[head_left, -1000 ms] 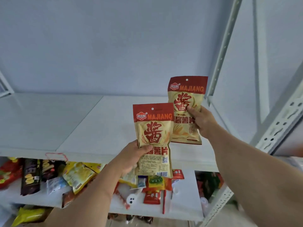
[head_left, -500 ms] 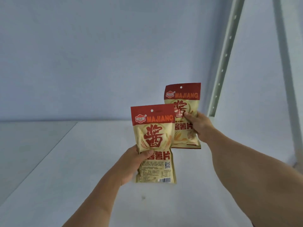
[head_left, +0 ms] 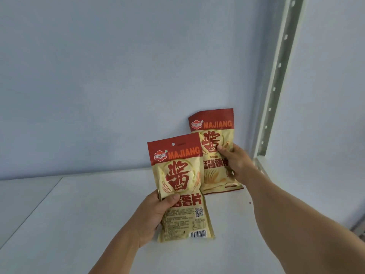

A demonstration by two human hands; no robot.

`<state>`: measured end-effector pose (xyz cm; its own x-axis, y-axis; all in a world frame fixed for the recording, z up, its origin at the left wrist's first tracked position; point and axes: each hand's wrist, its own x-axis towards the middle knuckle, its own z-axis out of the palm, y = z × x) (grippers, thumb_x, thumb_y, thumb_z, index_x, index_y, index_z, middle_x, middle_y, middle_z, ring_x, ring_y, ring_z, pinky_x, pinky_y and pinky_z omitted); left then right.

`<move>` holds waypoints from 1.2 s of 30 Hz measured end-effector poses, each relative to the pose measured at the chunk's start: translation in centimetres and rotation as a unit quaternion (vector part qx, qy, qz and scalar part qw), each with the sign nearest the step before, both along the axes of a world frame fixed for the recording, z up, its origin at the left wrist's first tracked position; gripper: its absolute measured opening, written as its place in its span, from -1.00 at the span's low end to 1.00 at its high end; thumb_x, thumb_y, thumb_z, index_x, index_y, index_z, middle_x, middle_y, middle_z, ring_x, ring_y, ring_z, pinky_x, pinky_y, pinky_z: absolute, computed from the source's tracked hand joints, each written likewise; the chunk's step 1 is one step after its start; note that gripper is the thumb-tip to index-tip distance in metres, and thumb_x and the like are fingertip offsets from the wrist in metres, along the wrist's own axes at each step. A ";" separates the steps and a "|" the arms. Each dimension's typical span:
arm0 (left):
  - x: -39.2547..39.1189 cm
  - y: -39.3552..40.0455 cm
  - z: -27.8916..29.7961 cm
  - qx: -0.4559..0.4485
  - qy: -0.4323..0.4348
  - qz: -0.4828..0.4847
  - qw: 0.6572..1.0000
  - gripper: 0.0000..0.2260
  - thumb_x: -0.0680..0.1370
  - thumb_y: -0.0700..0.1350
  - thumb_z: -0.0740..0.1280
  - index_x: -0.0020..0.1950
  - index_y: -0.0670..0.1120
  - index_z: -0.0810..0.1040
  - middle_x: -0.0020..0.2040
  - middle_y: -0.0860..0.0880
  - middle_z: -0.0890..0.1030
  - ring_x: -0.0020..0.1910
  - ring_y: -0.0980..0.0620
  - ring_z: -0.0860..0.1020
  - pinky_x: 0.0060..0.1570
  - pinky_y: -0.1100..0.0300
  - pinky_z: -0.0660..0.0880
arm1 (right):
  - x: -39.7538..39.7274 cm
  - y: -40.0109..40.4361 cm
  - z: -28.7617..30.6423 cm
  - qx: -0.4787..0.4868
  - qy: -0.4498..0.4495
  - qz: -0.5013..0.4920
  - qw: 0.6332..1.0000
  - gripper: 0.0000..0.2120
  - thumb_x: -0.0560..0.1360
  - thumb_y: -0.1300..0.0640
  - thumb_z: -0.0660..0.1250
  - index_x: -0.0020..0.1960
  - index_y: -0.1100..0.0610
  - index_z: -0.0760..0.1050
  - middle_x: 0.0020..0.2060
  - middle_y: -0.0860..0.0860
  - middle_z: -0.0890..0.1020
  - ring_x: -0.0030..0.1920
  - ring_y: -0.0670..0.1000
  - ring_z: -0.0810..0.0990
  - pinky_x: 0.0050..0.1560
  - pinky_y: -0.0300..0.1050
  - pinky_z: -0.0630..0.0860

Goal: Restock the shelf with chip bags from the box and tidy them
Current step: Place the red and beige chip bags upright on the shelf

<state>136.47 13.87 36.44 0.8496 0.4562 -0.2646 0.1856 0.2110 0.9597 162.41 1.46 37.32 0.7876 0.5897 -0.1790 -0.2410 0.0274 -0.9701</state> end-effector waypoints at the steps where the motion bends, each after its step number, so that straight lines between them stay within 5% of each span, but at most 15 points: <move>1: 0.4 0.0 -0.1 -0.002 0.000 0.004 1.000 -0.63 0.52 -0.13 0.42 0.31 -0.17 0.57 0.15 -0.18 0.72 0.15 -0.17 0.69 0.19 -0.11 0.57 | 0.1 0.1 -0.2 0.003 0.005 -0.007 1.000 -0.74 0.57 0.02 0.38 0.17 0.16 0.52 -0.06 0.14 0.74 -0.05 0.19 0.74 0.04 0.28 0.64; 8: 2.8 -1.2 0.7 -0.005 -0.017 0.024 1.000 -0.69 0.58 -0.16 0.39 0.32 -0.09 0.52 0.12 -0.16 0.73 0.10 -0.15 0.71 0.11 -0.13 0.61 | -0.4 -0.2 0.1 -0.014 0.000 -0.051 0.999 -0.64 0.50 -0.03 0.46 0.21 0.09 0.49 -0.08 0.08 0.75 -0.12 0.12 0.76 -0.03 0.19 0.68; 13: 5.4 -2.7 2.5 -0.012 -0.008 0.057 0.998 -0.81 0.64 -0.18 0.36 0.25 -0.06 0.56 0.06 -0.12 0.74 0.01 -0.12 0.74 -0.03 -0.09 0.66 | -2.9 -2.6 1.3 -0.099 -0.061 -0.119 0.986 -0.36 0.50 -0.23 0.39 0.48 0.00 0.33 0.20 -0.03 0.64 -0.02 0.01 0.68 -0.13 -0.01 0.61; 17: 7.8 -4.4 2.9 0.013 -0.007 0.076 0.997 -0.89 0.63 -0.14 0.38 0.15 -0.02 0.58 0.07 -0.10 0.73 0.01 -0.11 0.72 -0.01 -0.09 0.66 | -6.8 -5.9 0.7 -0.338 -0.229 -0.154 0.900 -0.60 0.65 -0.12 0.15 0.37 0.07 0.46 0.23 0.06 0.61 0.13 0.13 0.59 0.00 -0.07 0.47; 20: 9.7 -5.5 2.7 0.031 -0.004 0.078 0.996 -0.95 0.63 -0.10 0.38 0.07 0.03 0.59 0.04 -0.05 0.73 0.03 -0.09 0.70 0.09 -0.14 0.63 | -9.8 -8.2 -0.3 -0.446 -0.362 -0.120 0.810 -0.64 0.66 -0.11 0.05 0.05 0.09 0.52 -0.02 0.07 0.63 -0.05 0.13 0.58 -0.03 0.02 0.56; 22: 10.7 -5.6 2.3 0.047 -0.002 0.086 0.995 -0.93 0.63 -0.09 0.38 0.11 0.02 0.58 0.04 -0.02 0.73 0.04 -0.07 0.69 0.14 -0.15 0.61 | -11.4 -9.3 -0.7 -0.479 -0.404 -0.089 0.775 -0.64 0.67 -0.09 0.02 0.03 0.09 0.50 -0.07 0.05 0.60 -0.09 0.11 0.54 -0.08 0.00 0.55; 28: 12.8 -5.2 1.1 0.088 -0.009 0.112 0.990 -0.84 0.62 -0.05 0.39 0.18 -0.03 0.57 0.04 0.01 0.71 0.03 -0.04 0.68 0.12 -0.09 0.62 | -13.4 -9.9 -2.3 -0.505 -0.449 0.012 0.737 -0.59 0.67 -0.16 0.02 0.23 0.02 0.54 0.09 -0.02 0.60 0.12 0.08 0.51 0.04 -0.03 0.44; 36: 15.0 -3.6 -0.2 0.133 -0.013 0.084 0.987 -0.84 0.59 -0.03 0.42 0.15 0.00 0.58 0.06 0.01 0.71 0.06 -0.04 0.68 0.16 -0.16 0.61 | -12.3 -7.8 -3.4 -0.494 -0.471 0.009 0.731 -0.63 0.65 -0.17 0.08 0.31 -0.06 0.51 0.22 -0.07 0.57 0.20 0.09 0.45 0.17 0.00 0.41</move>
